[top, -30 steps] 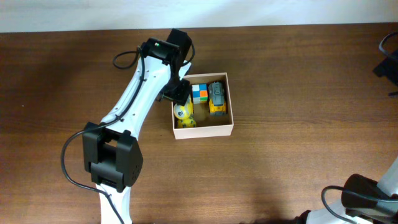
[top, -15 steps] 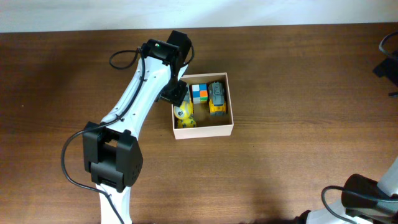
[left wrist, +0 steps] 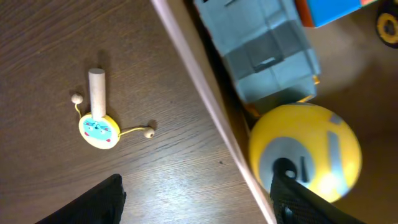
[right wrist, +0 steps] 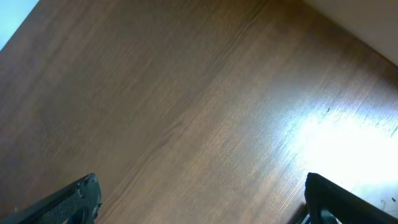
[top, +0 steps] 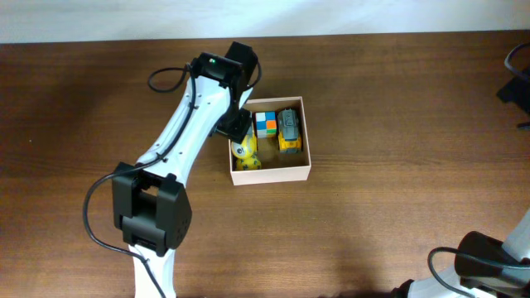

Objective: Pack container
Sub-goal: 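Lower the minion ball into the box beside the yellow ball, then open the left gripper and raise it out of the box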

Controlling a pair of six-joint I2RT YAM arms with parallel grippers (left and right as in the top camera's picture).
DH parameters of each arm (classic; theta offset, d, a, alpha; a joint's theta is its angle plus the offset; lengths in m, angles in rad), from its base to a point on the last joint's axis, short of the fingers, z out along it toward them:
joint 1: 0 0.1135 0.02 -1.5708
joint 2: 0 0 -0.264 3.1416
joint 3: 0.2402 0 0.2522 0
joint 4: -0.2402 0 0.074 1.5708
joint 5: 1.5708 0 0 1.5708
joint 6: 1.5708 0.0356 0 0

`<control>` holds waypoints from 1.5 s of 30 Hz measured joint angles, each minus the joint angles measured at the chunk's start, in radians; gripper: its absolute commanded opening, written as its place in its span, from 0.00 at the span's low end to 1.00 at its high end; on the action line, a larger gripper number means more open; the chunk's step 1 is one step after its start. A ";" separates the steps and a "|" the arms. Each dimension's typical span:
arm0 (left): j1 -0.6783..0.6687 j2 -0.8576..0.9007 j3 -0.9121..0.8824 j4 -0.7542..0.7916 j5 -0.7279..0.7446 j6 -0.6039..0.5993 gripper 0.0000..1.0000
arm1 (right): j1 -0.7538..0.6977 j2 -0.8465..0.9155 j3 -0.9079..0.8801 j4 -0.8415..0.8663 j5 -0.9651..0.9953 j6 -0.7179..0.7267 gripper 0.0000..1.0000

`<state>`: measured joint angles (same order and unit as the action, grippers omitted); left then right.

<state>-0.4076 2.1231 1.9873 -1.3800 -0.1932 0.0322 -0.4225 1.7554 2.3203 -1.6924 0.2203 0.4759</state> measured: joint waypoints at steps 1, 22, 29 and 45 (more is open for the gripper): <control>-0.006 0.000 0.000 0.000 0.000 0.000 0.76 | 0.000 0.000 0.000 0.000 0.000 0.000 0.99; -0.097 0.000 0.000 0.002 0.000 -0.007 0.77 | 0.000 0.000 0.000 0.000 0.000 0.000 0.99; -0.194 0.000 0.000 0.041 0.000 -0.008 0.77 | 0.000 0.000 0.000 0.000 0.000 0.000 0.99; -0.201 0.000 0.005 0.051 -0.088 -0.101 0.76 | 0.000 0.000 0.000 0.000 0.000 0.000 0.99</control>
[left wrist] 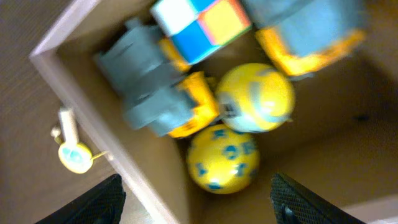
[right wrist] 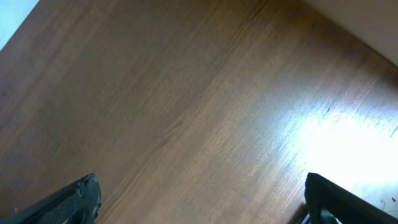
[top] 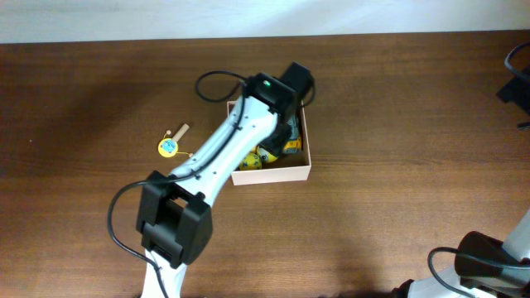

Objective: Pack container
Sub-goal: 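Open the left gripper and raise it out of the box, then lower the left gripper over the wooden rattle handle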

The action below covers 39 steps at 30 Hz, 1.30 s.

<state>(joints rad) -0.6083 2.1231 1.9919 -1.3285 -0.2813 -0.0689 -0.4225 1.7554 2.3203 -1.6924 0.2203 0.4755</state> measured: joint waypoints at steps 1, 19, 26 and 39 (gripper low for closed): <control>0.020 0.000 0.007 -0.010 -0.002 -0.019 0.76 | 0.000 0.000 0.000 0.000 0.000 0.001 0.99; 0.338 0.002 0.201 -0.129 0.019 0.021 0.81 | 0.000 0.000 0.000 0.000 0.000 0.000 0.99; 0.446 0.002 0.121 -0.010 0.076 0.115 0.82 | 0.000 0.000 0.000 0.000 0.000 0.000 0.99; 0.497 0.048 0.058 0.120 0.204 0.351 0.82 | 0.000 0.000 0.000 0.000 0.000 0.000 0.99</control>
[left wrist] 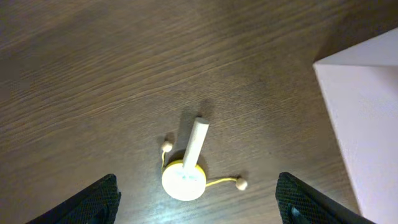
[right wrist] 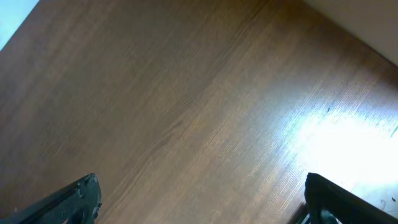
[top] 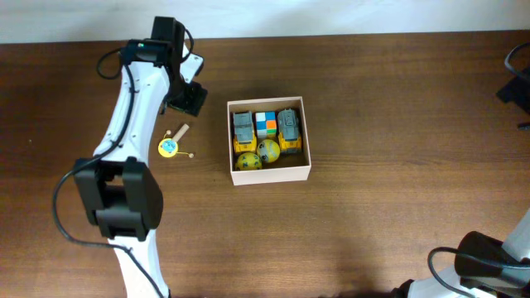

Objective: Pack container
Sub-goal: 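Lower the left gripper over the wooden rattle handle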

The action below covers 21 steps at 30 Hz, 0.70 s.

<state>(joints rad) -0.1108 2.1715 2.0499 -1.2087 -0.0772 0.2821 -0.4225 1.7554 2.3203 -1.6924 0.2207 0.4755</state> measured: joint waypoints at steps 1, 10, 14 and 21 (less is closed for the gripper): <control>0.000 0.018 0.000 0.003 0.000 0.011 0.82 | 0.000 0.000 0.000 0.000 0.000 0.000 0.99; 0.005 0.164 -0.006 -0.002 0.003 0.042 0.80 | 0.000 0.000 0.000 0.000 0.000 0.000 0.99; 0.014 0.177 -0.020 -0.005 0.003 0.045 0.79 | 0.000 0.000 0.000 0.000 0.000 0.000 0.99; 0.057 0.177 -0.065 -0.006 0.003 0.045 0.79 | 0.000 0.000 0.000 0.000 0.000 0.000 0.99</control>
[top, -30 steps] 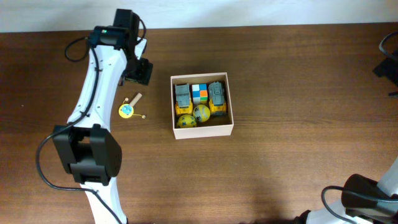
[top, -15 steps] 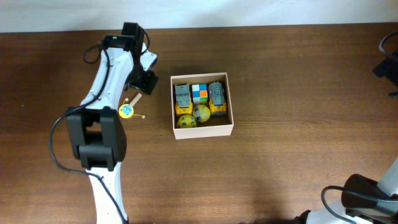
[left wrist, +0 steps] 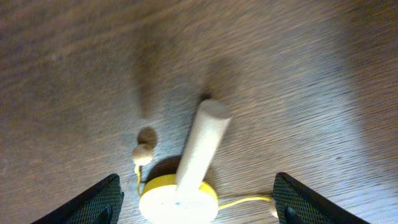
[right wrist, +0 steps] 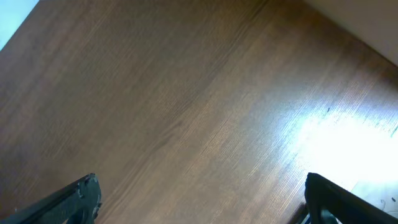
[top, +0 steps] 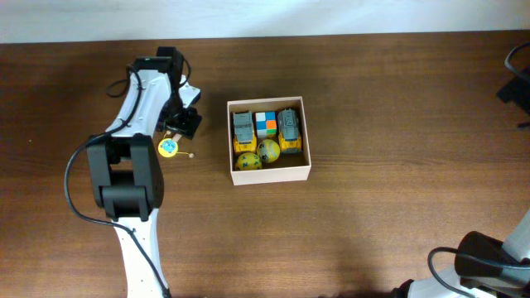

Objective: Pack container
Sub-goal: 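Lower the left gripper over the wooden rattle handle, then close the left gripper on the rattle handle and lift it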

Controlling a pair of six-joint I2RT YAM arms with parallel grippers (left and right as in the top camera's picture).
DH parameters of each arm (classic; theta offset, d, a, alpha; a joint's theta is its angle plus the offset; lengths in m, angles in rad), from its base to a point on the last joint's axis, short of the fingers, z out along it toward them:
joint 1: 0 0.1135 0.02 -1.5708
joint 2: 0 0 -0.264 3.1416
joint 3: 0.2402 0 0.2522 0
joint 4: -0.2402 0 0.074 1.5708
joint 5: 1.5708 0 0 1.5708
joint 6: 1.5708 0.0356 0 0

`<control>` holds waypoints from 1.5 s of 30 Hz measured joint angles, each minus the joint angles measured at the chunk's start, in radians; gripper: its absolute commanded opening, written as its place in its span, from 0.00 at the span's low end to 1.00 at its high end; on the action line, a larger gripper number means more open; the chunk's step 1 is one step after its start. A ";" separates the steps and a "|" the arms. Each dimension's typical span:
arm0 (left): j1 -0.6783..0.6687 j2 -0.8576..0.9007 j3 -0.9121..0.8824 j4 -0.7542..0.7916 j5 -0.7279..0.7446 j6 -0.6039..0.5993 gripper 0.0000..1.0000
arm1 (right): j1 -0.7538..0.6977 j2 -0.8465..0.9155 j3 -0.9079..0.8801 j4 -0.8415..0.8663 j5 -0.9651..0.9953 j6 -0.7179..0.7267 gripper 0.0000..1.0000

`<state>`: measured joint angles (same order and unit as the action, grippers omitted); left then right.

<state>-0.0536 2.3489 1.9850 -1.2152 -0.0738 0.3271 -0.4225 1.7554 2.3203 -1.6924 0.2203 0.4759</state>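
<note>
A small yellow drum toy (top: 169,146) with a pale wooden handle and two beads on strings lies on the table left of the box. In the left wrist view the drum toy (left wrist: 184,198) shows close up between the fingers. My left gripper (left wrist: 196,208) is open, low over it, one finger on each side (left wrist: 99,202); in the overhead view the left gripper (top: 182,124) is at the toy's handle end. The white box (top: 308,136) holds two grey-and-yellow trucks, a coloured cube and two yellow balls. My right gripper (right wrist: 202,205) is open over bare wood.
The brown wooden table (top: 397,99) runs wide on all sides of the box. The right arm's base (top: 484,257) sits at the near right corner. A dark object (top: 517,79) pokes in at the right edge.
My left gripper has come down and closer to the drum toy, which now fills more of the wrist view; the box corner has left that view. The right arm is unchanged.
My left gripper was open at the box's left wall with a yellow ball below it. Then it stood over the box, both balls lying inside. Then it was above the drum toy left of the box, and now it is low over that toy.
</note>
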 measured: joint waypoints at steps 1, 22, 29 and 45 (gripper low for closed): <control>0.007 0.000 -0.006 0.000 0.003 0.007 0.79 | 0.000 0.000 0.000 0.000 0.000 -0.001 0.99; 0.047 0.000 -0.064 0.114 0.080 0.085 0.79 | 0.000 0.000 0.000 0.000 0.000 0.000 0.99; 0.048 0.000 -0.064 0.157 0.112 0.098 0.79 | 0.000 0.000 0.000 0.000 0.000 0.000 0.99; 0.048 -0.045 -0.190 0.237 0.120 0.136 0.50 | 0.000 0.000 0.000 0.000 0.000 0.000 0.99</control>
<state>-0.0059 2.3039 1.7950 -0.9787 0.0460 0.4633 -0.4225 1.7554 2.3203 -1.6928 0.2207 0.4755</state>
